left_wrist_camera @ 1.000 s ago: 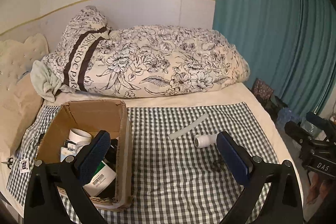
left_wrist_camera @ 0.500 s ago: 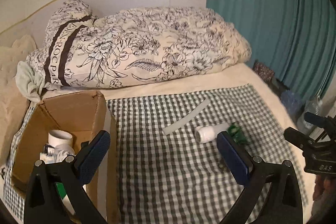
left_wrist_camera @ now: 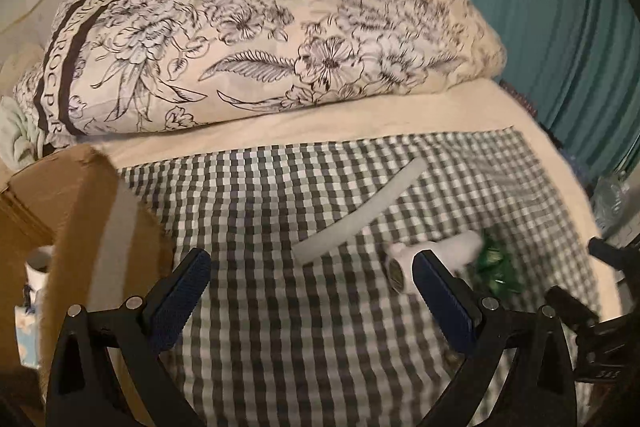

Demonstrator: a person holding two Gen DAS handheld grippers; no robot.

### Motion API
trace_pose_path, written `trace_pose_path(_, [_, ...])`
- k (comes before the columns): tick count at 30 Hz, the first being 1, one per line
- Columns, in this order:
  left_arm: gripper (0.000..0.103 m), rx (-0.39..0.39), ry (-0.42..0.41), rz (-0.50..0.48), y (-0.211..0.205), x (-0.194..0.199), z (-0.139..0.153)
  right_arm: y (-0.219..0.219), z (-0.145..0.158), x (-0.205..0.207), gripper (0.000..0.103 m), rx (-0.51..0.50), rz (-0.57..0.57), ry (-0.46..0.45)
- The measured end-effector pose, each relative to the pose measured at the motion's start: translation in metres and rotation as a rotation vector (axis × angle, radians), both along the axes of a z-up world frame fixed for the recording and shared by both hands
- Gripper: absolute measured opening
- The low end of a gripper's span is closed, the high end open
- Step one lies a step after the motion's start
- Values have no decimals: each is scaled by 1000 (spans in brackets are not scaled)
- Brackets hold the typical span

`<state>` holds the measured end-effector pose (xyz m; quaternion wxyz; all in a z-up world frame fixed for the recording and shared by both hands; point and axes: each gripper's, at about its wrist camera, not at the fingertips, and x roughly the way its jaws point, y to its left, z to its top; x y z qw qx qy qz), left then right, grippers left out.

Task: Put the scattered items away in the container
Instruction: 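Grasp the white plastic strip with the left tool while the right grasps the green packet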

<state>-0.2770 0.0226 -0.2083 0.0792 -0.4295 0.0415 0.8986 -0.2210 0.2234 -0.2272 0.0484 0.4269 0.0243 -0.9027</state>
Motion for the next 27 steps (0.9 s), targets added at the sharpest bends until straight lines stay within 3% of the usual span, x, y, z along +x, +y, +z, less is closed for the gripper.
trace_pose_path(6, [103,-17,-39,-3,14,-34,-31,3,-24,-20,99,-27,32,-40])
trace_pose_path(9, [101,-34,-71,-23,25,-50,-42,-3,-35,-29,84,-16,51,-63])
trace_pose_path(16, [90,-105,-119,-89,52,-74,-72,-7,-62,-49,70,4,50,-131])
trace_pose_path(18, [90,-94,-160,-93,55,-81,-86,-7,-69,-53,70,-2,50,-151])
trace_pose_path(22, [91,6,-211,-71,50,-93,-103,-10,-78,-58,70,26,51,-150])
trace_pose_path(27, [95,-25,-199,-64,55,-96,-108,-16,-82,-62,70,55,49,-144])
